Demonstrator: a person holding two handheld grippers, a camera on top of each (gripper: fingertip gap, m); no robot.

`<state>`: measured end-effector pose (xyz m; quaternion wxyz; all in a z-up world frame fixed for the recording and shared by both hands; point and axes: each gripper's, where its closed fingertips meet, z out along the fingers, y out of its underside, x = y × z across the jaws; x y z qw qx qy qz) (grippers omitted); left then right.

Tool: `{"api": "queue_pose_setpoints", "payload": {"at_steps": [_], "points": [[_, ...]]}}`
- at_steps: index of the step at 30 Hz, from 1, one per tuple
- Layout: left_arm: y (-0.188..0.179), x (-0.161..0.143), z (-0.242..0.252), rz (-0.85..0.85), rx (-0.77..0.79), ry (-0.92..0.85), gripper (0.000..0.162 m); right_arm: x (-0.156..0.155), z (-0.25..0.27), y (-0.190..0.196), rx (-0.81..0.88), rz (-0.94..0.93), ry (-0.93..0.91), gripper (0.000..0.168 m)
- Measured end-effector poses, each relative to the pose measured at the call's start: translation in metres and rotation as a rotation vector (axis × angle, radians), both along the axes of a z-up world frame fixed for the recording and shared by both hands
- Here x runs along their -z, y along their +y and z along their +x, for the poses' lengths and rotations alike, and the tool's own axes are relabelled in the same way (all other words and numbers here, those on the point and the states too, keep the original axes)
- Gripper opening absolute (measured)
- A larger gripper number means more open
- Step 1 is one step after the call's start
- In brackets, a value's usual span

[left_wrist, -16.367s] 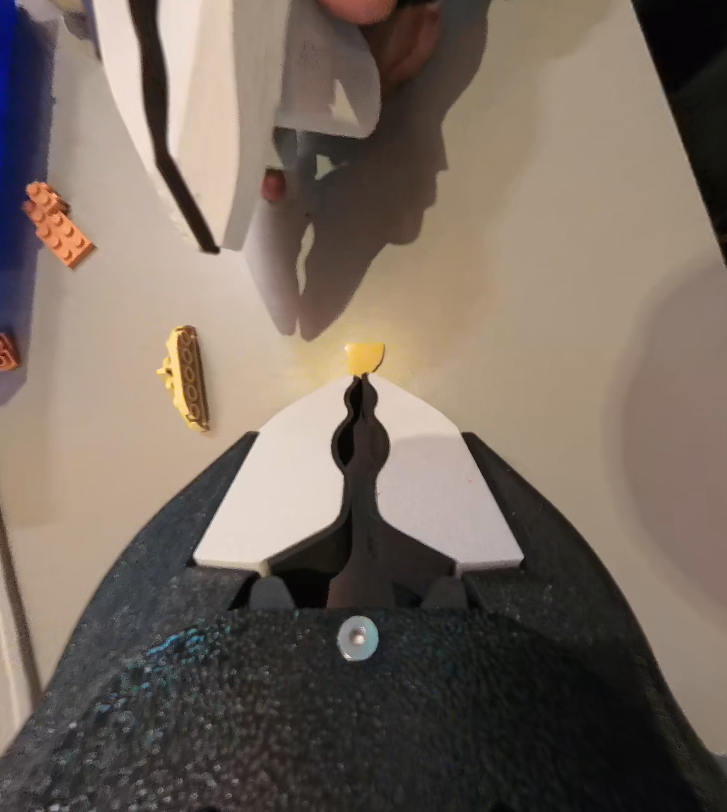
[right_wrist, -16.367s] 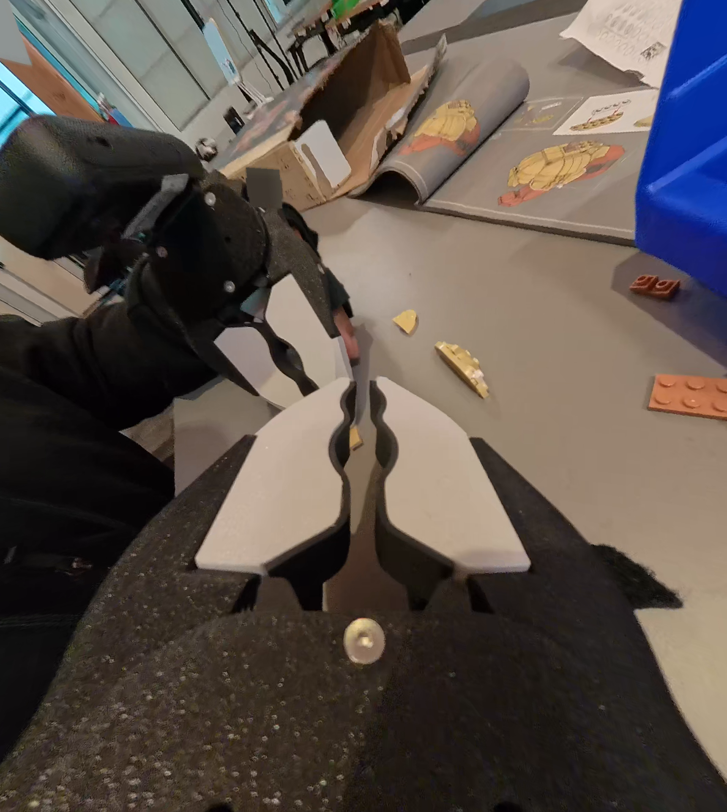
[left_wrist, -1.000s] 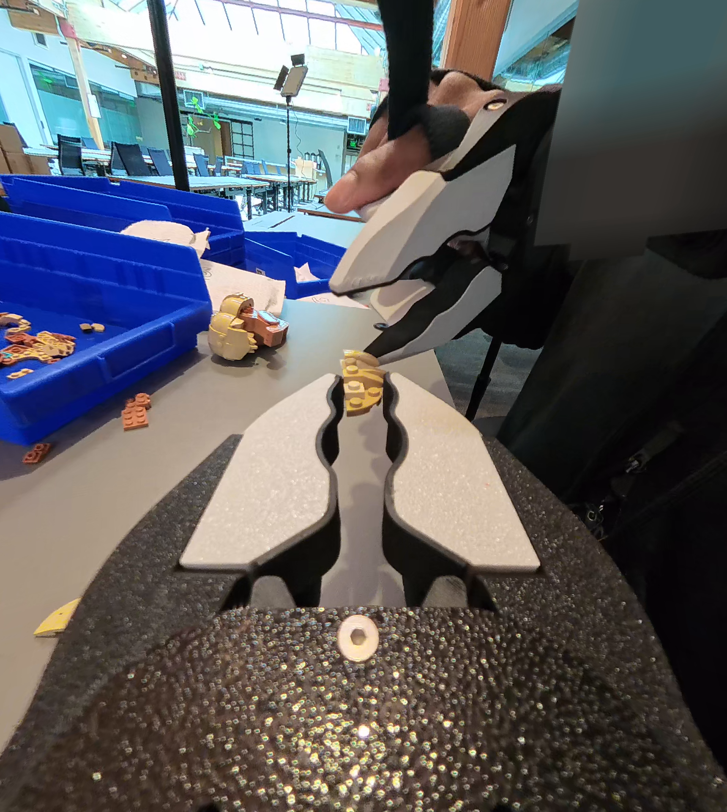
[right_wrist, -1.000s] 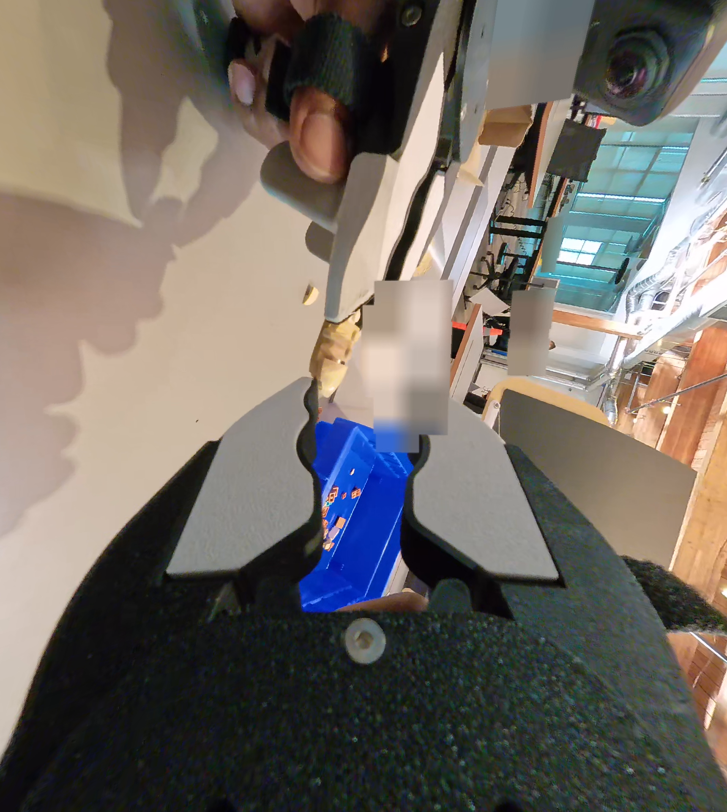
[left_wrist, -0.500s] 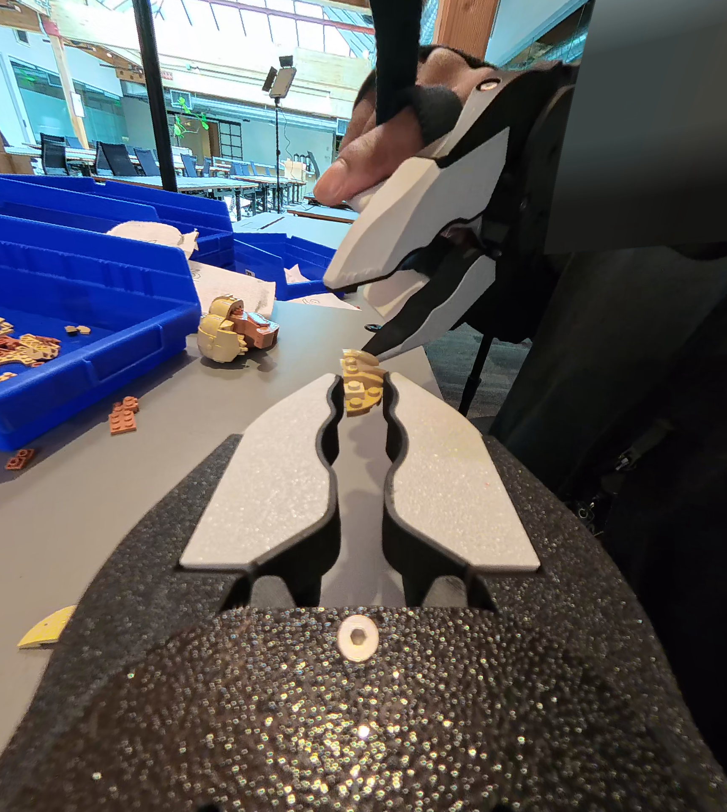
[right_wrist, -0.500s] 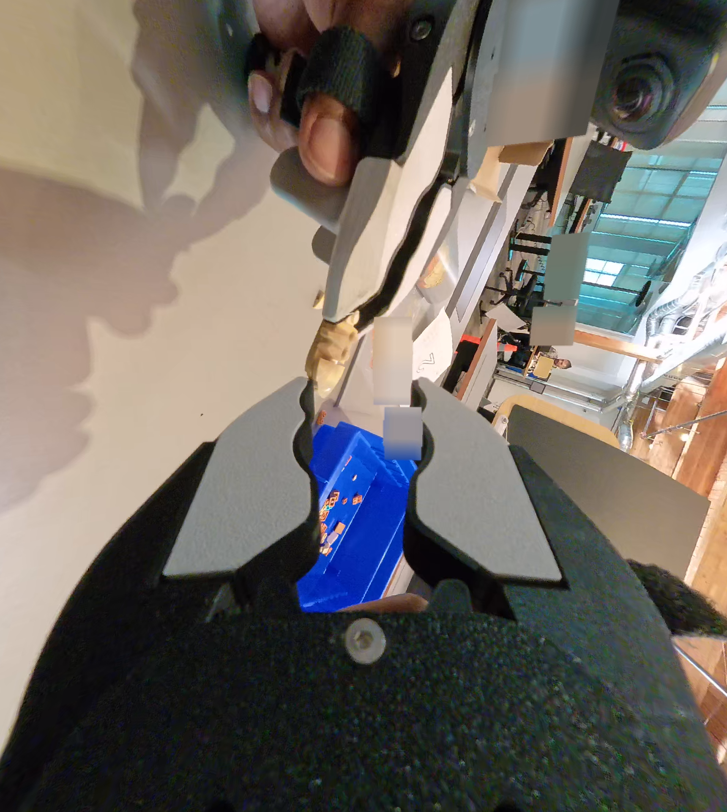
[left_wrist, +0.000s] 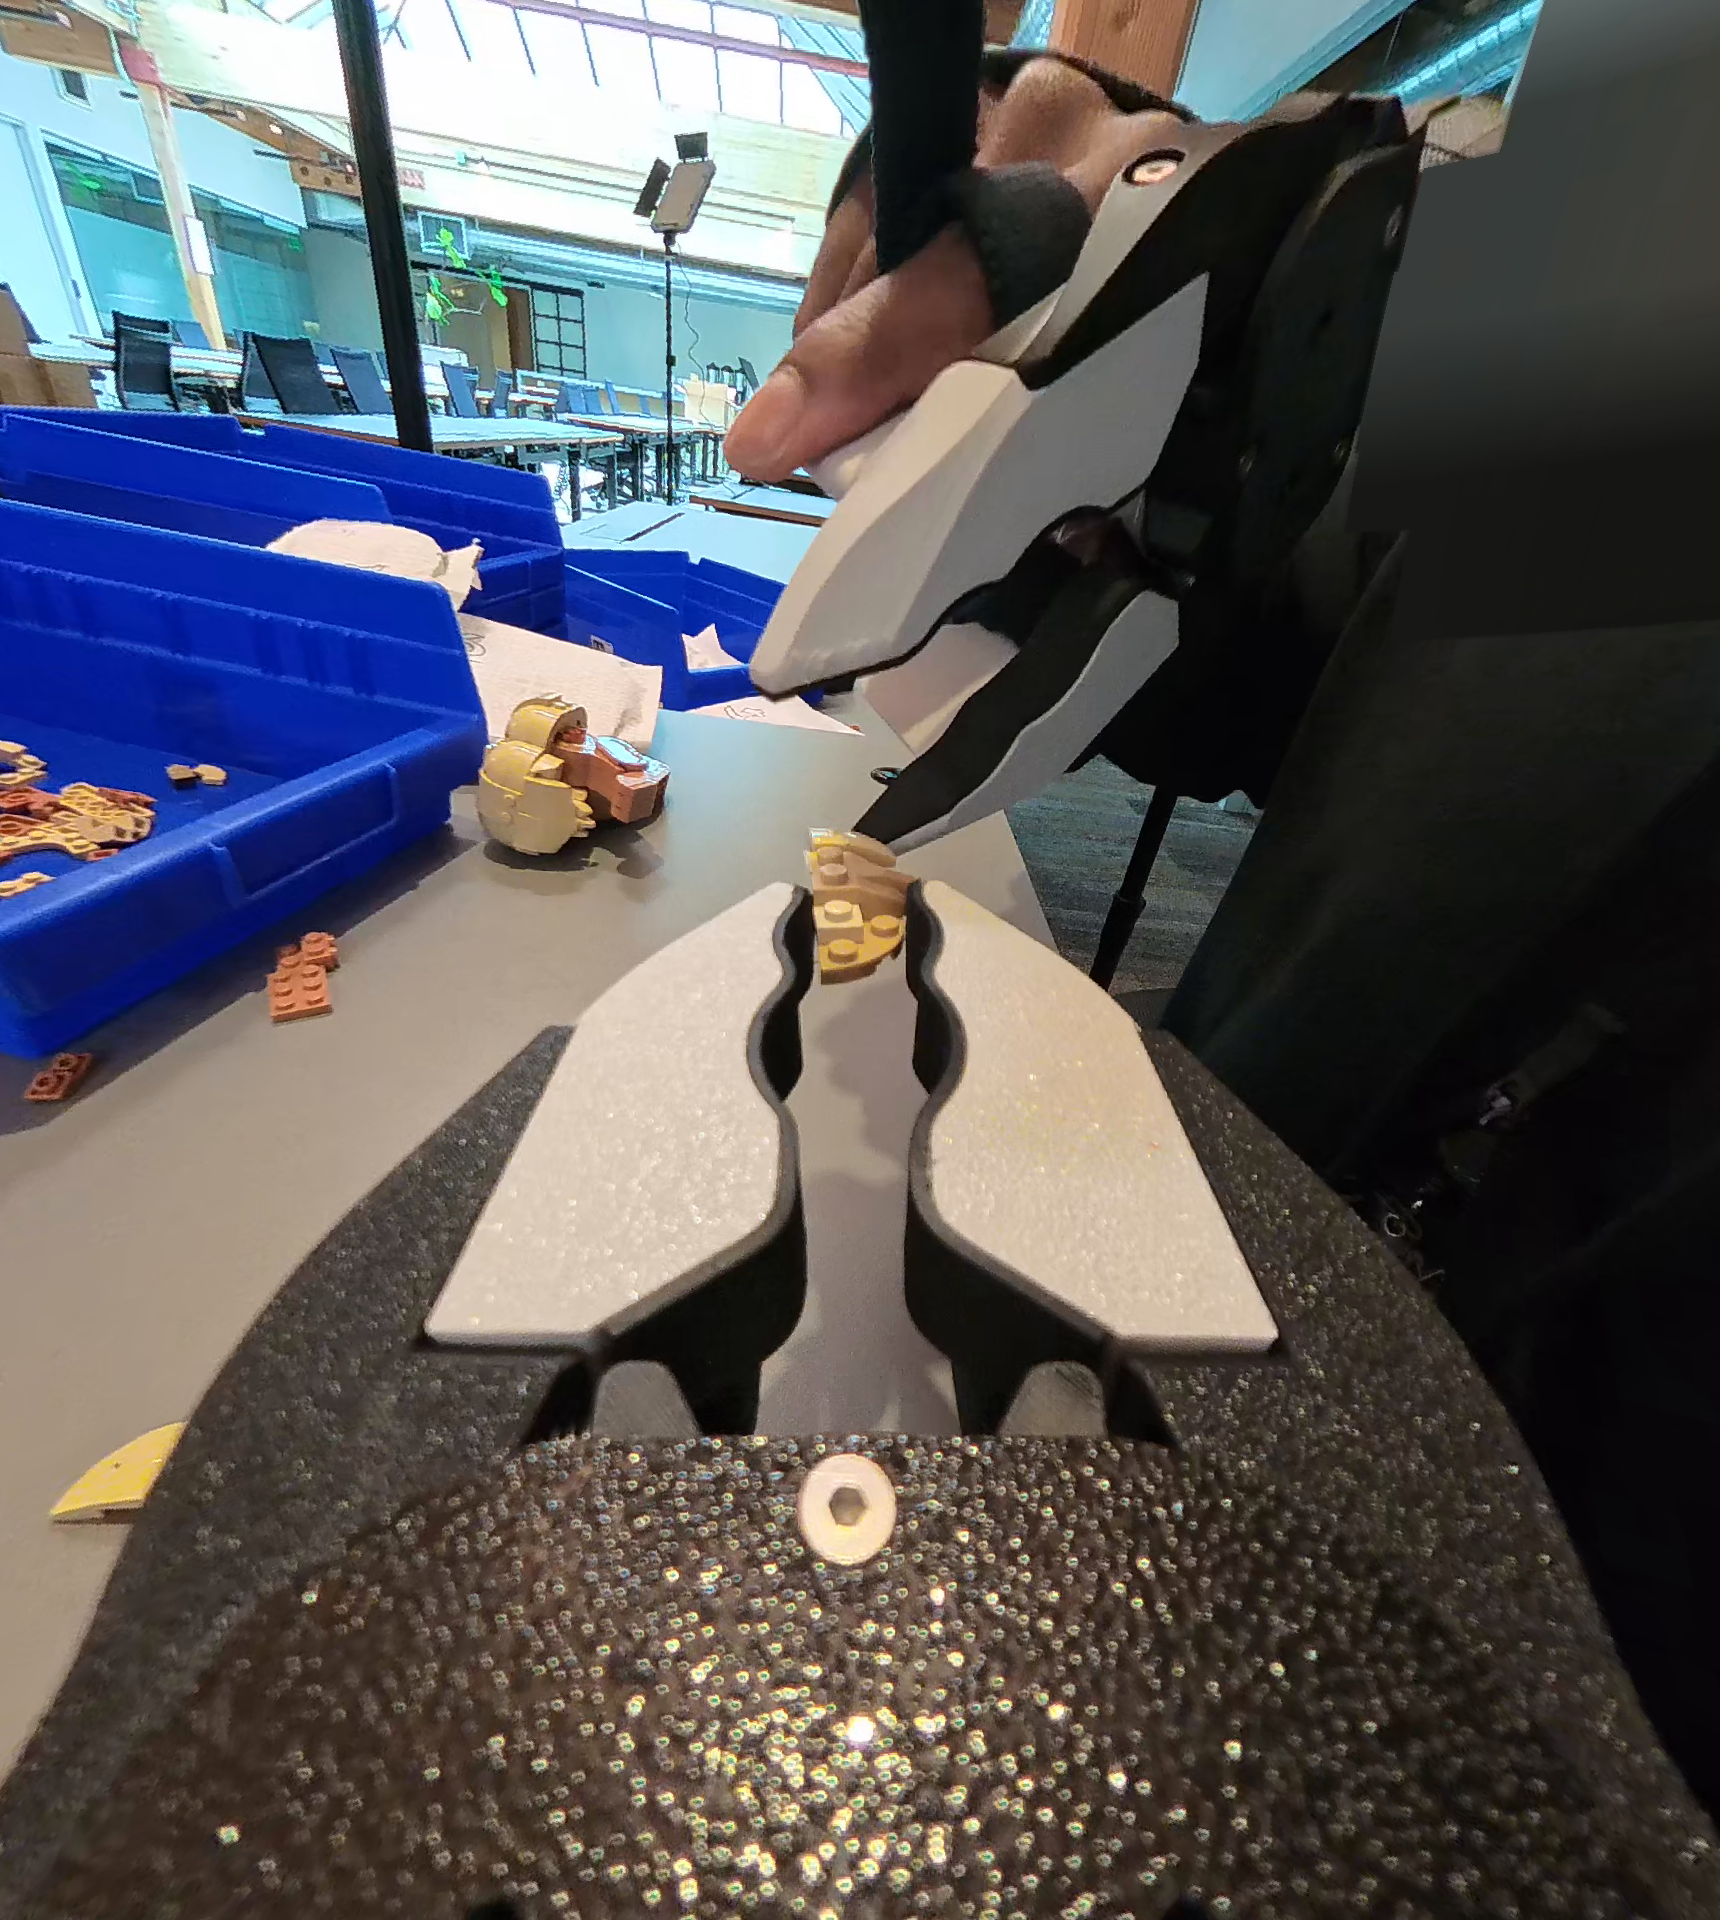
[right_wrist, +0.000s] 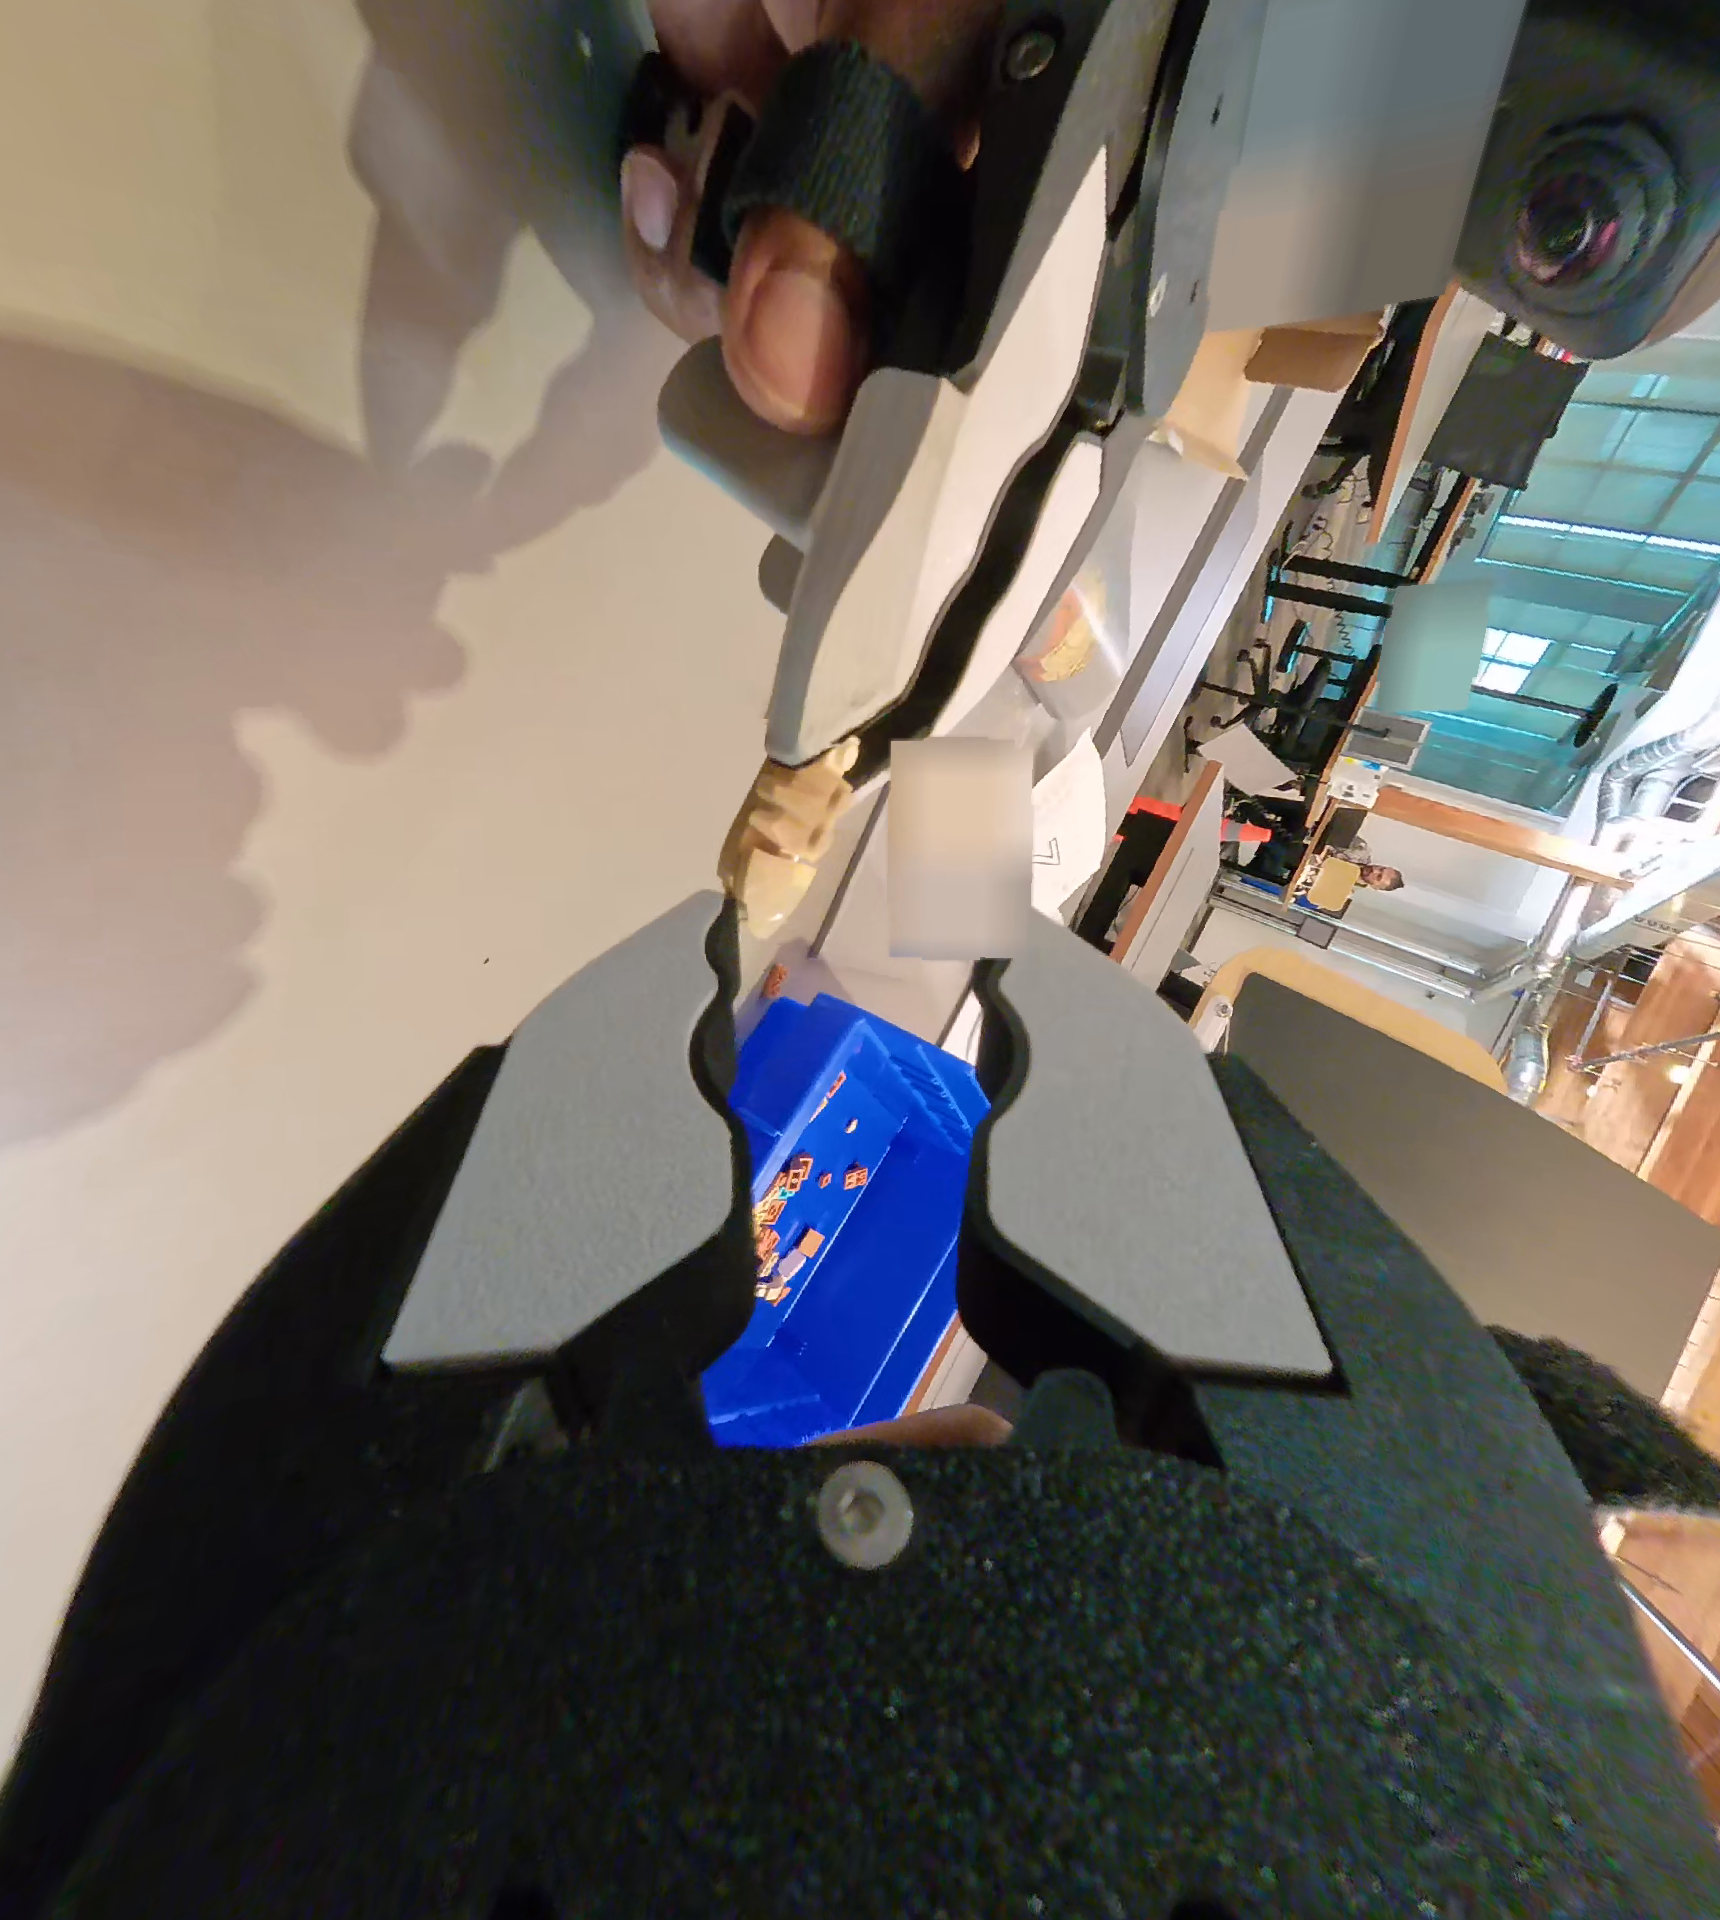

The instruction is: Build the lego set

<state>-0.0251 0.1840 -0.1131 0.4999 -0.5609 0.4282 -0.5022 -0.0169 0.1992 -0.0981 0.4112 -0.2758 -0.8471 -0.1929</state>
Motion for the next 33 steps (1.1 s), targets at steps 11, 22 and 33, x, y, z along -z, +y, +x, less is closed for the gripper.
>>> {"api": "queue_pose_setpoints", "payload": {"at_steps": [11, 22, 33], "points": [[0.002, 0.000, -0.001, -0.010, -0.010, -0.005, 0.016, 0.002, -0.001, 0.005, 0.017, -0.019, -0.082, 0.043], [0.005, -0.003, -0.002, -0.013, -0.036, -0.030, 0.017, 0.000, -0.003, 0.007, 0.030, 0.006, -0.080, 0.043], [0.007, -0.009, -0.006, 0.011, -0.062, -0.052, 0.016, -0.003, -0.005, 0.004, 0.024, 0.013, -0.059, 0.045]]}}
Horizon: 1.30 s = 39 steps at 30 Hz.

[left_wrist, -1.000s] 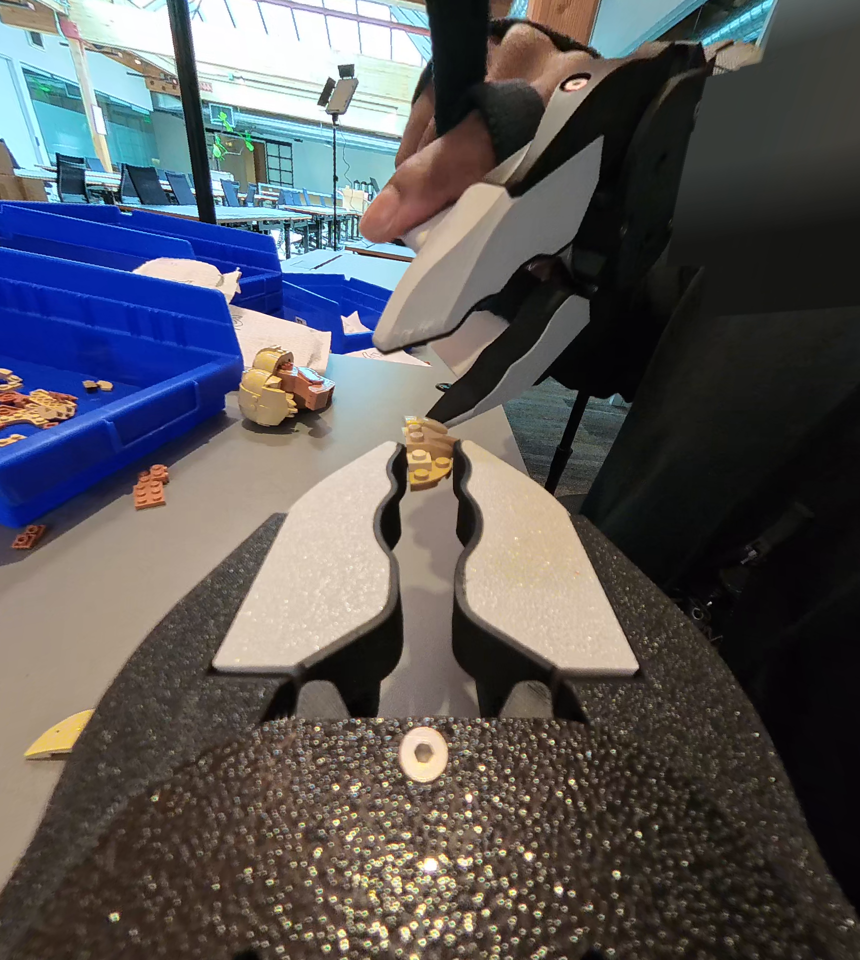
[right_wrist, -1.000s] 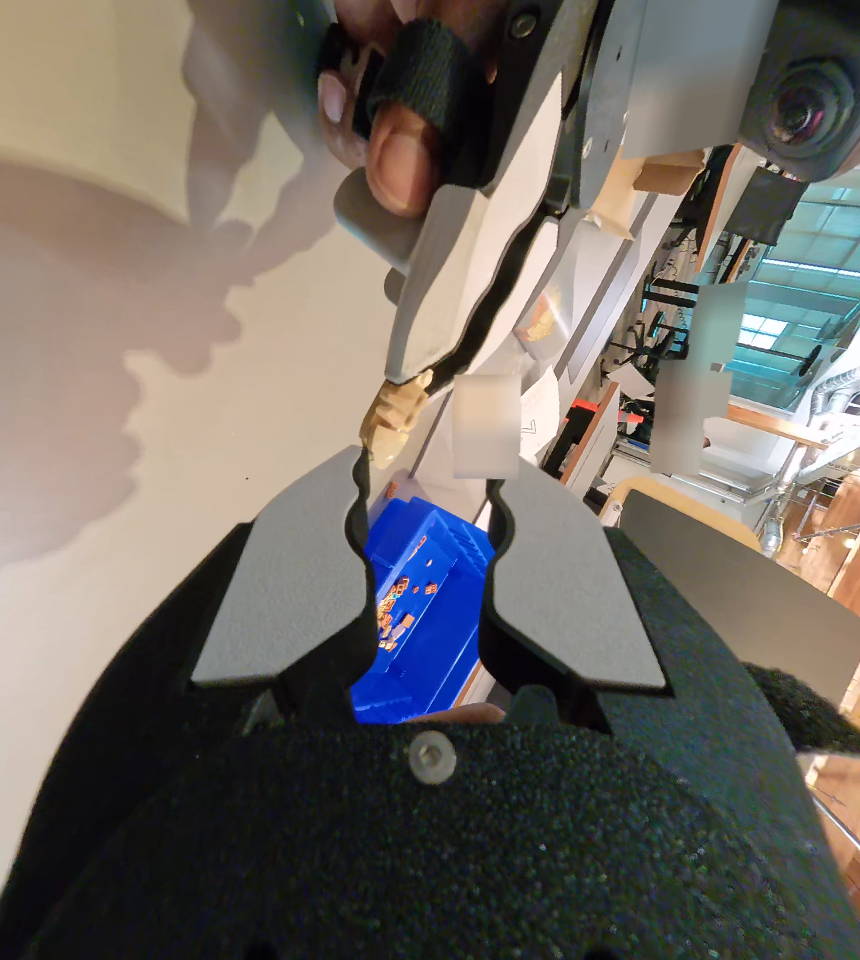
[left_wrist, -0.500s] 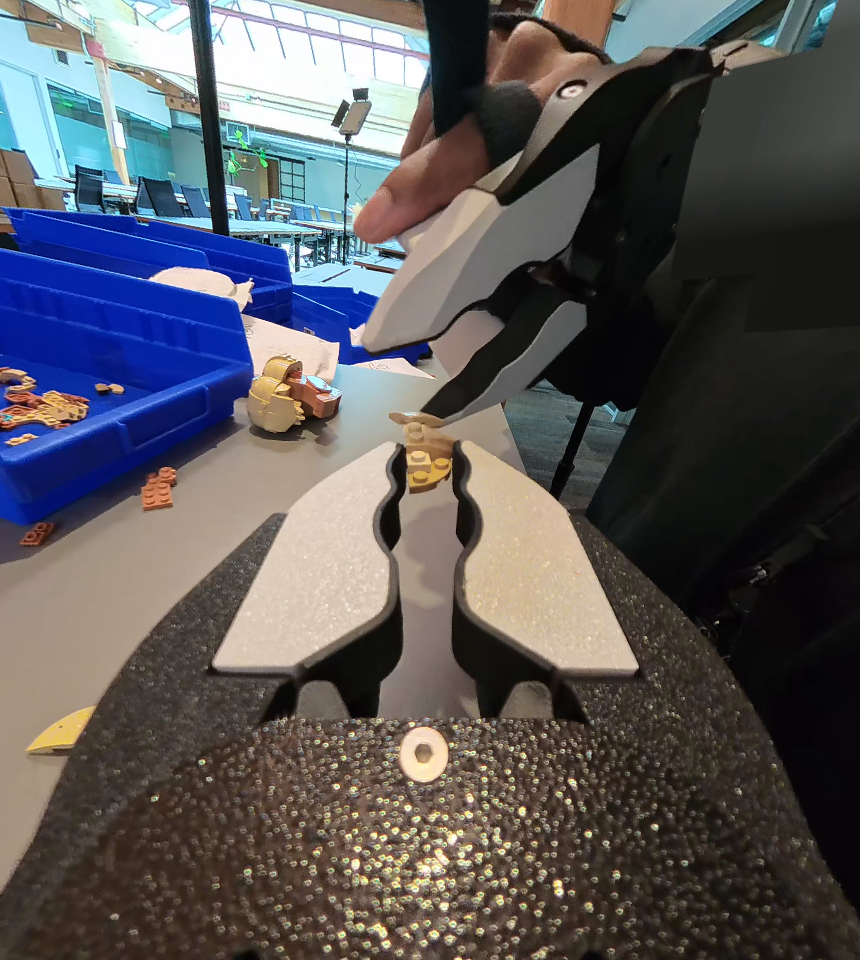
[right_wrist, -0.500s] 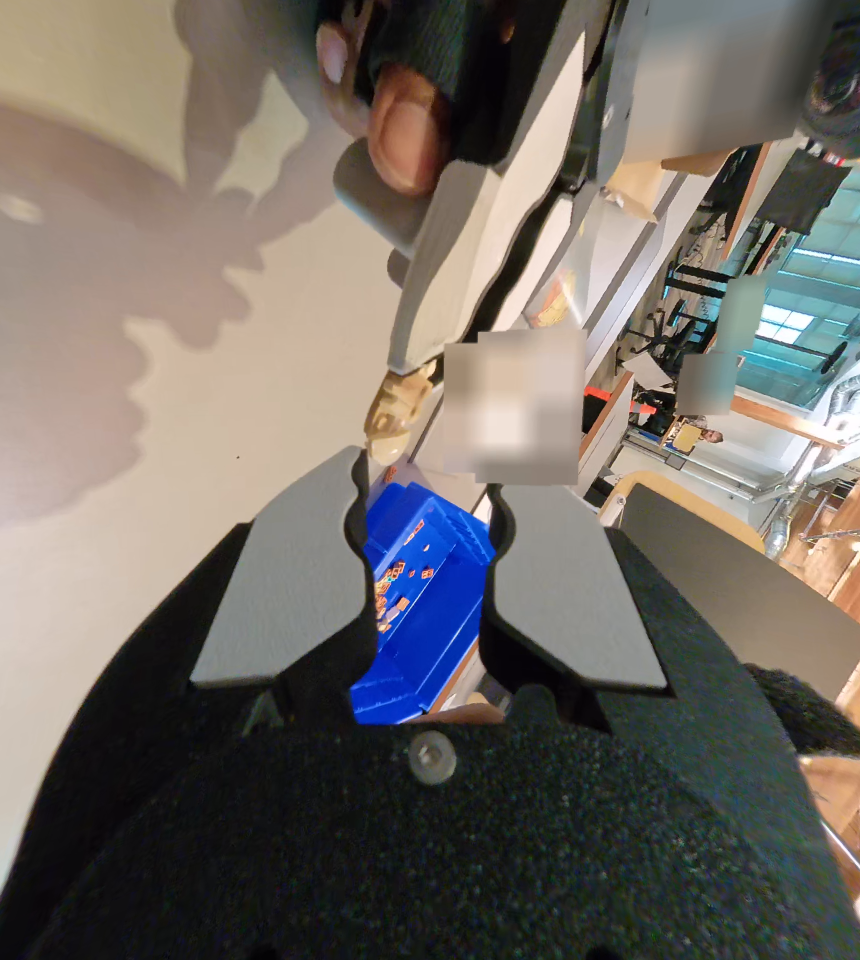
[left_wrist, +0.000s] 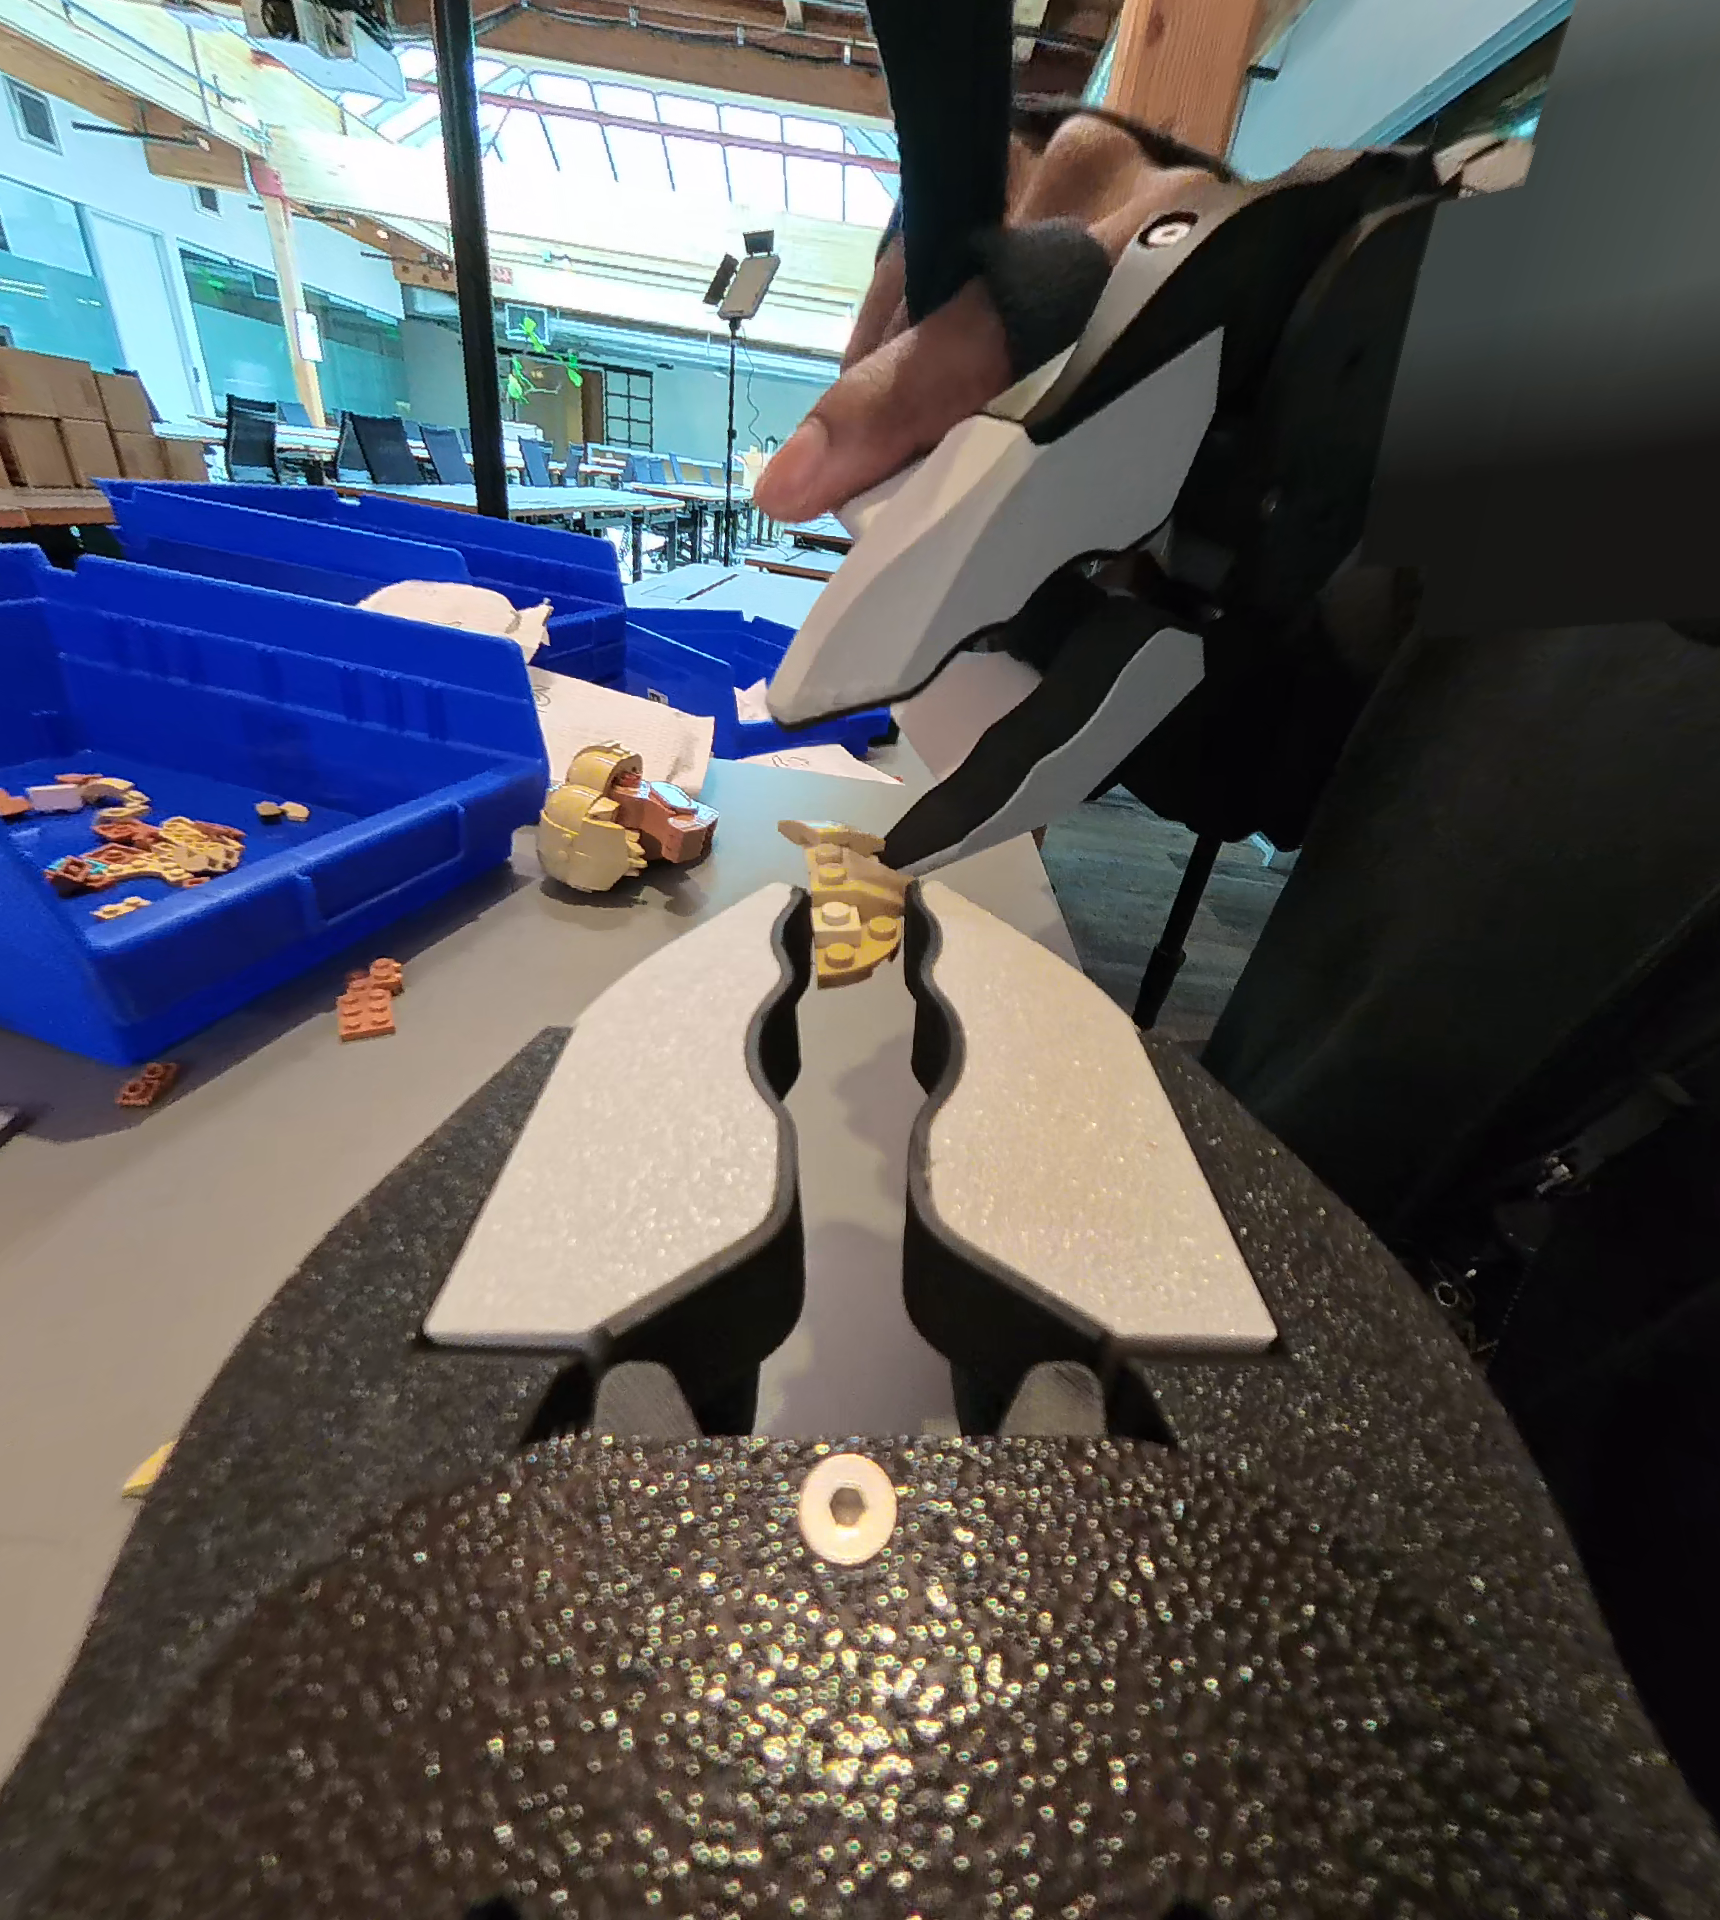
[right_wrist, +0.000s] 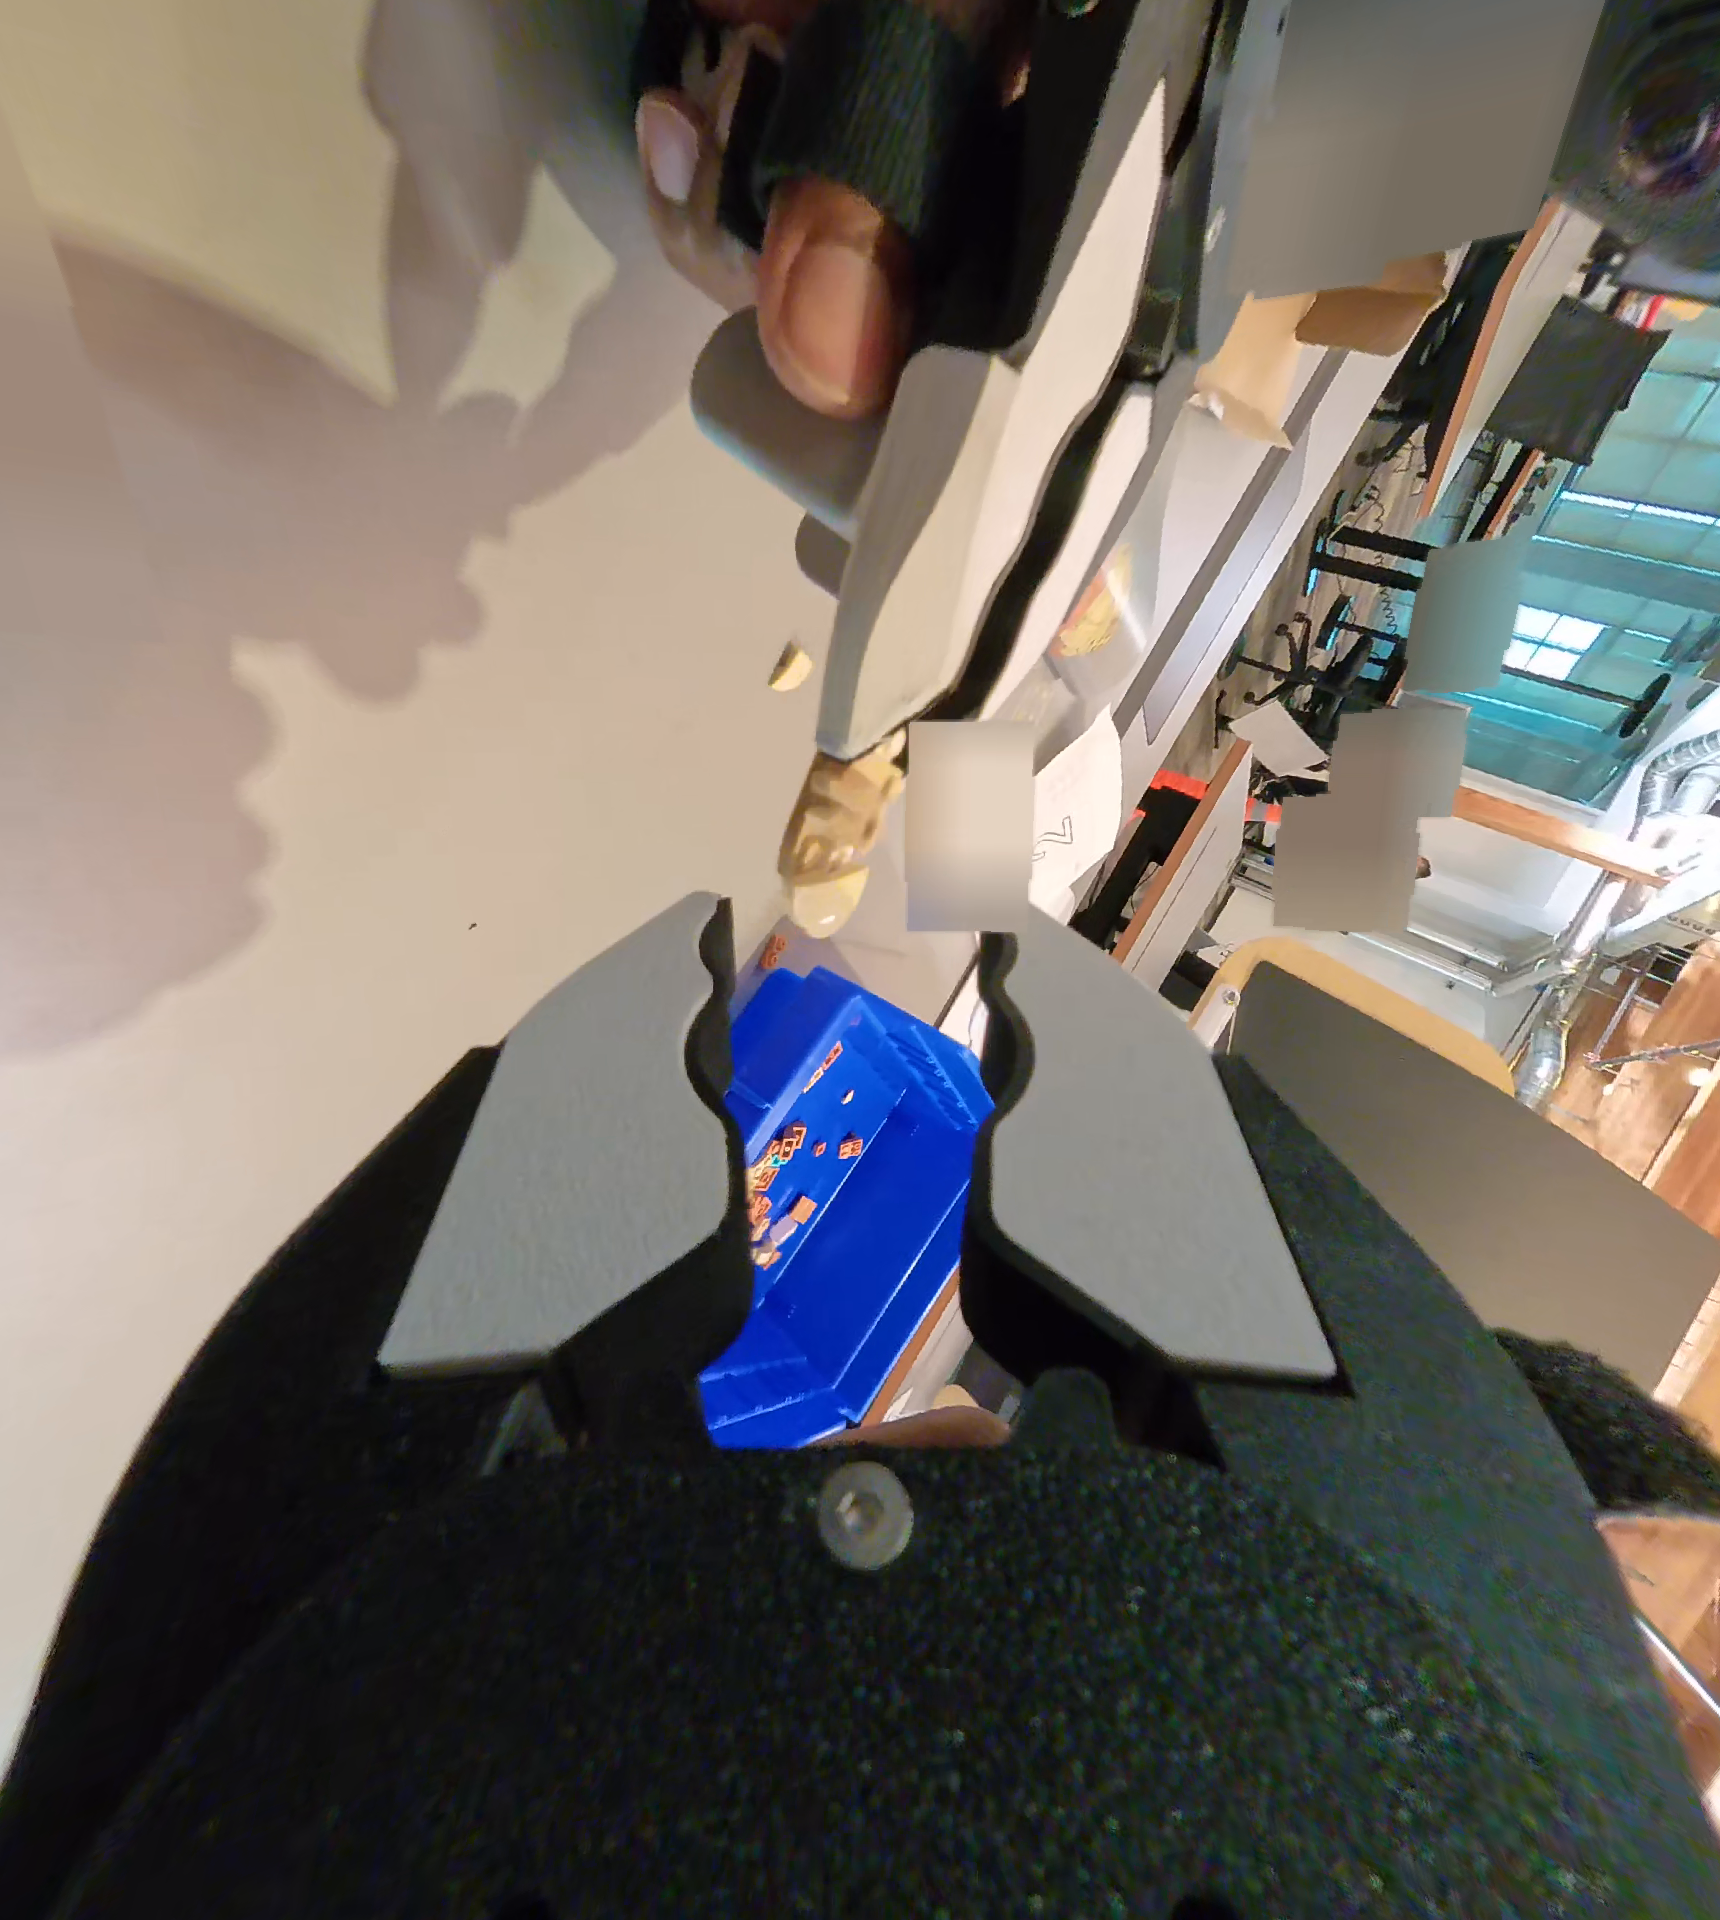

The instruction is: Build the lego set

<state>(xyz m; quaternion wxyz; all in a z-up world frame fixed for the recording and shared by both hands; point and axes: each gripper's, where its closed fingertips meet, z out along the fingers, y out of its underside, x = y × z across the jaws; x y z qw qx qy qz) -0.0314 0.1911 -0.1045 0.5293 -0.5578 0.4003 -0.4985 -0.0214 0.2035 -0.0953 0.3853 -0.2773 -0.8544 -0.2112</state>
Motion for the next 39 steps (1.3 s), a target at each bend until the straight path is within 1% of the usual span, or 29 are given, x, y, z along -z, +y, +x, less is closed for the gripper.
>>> {"api": "queue_pose_setpoints", "payload": {"at_steps": [3, 5, 13, 16, 18, 22, 26, 32, 39], "points": [[0.001, -0.004, -0.003, 0.007, -0.003, -0.013, 0.016, -0.005, 0.002, 0.004, 0.005, -0.004, 0.064, 0.048], [0.003, -0.007, -0.007, 0.011, -0.008, -0.022, 0.017, -0.009, 0.003, 0.007, -0.014, -0.042, 0.156, 0.050], [0.012, -0.025, -0.017, 0.037, 0.007, -0.012, 0.017, -0.018, 0.000, 0.012, -0.218, -0.286, 0.665, 0.051], [0.017, -0.033, -0.018, 0.051, 0.034, 0.003, 0.017, -0.024, -0.003, 0.022, -0.265, -0.289, 0.809, 0.052], [0.023, -0.037, -0.017, 0.053, 0.045, 0.016, 0.017, -0.030, -0.004, 0.028, -0.296, -0.259, 0.875, 0.050], [0.039, -0.046, -0.016, 0.044, 0.067, 0.017, 0.017, -0.035, -0.005, 0.040, -0.328, -0.136, 0.944, 0.046], [0.054, -0.046, -0.010, 0.049, 0.081, 0.035, 0.017, -0.039, 0.000, 0.057, -0.305, -0.009, 1.016, 0.041], [0.063, -0.040, -0.001, 0.053, 0.104, 0.034, 0.017, -0.028, 0.002, 0.065, -0.288, 0.018, 1.005, 0.041], [0.064, -0.033, 0.002, 0.050, 0.115, 0.038, 0.017, -0.024, -0.002, 0.060, -0.302, 0.039, 0.988, 0.040]]}}
